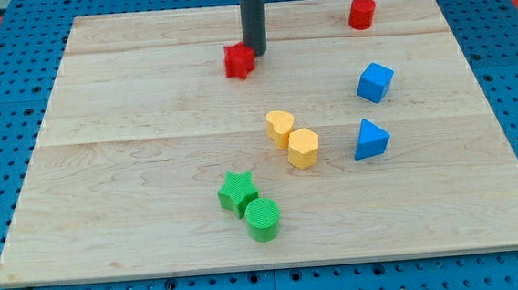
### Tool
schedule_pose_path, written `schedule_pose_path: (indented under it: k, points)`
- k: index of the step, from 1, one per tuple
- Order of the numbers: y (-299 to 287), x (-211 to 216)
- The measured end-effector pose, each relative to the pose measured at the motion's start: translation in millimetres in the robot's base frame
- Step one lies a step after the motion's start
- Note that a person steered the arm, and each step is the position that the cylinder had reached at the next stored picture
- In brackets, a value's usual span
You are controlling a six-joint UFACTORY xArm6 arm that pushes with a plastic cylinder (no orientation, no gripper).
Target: Slide red star closer to the green star
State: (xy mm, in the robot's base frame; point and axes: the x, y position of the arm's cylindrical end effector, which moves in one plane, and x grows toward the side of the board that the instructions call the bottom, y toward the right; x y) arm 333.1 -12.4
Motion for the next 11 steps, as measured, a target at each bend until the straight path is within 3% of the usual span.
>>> schedule_pose_path:
  k: [2,3,4,6,7,8,9,11]
  points:
    - [-18.8,-15.6]
    - [-37.9,75.6]
    - [-40.2,118.9]
    - [-53.0,81.4]
    - [-25.3,47.5]
    - [-68.8,30.2]
    - [-104.3,42.2]
    - [-68.6,113.9]
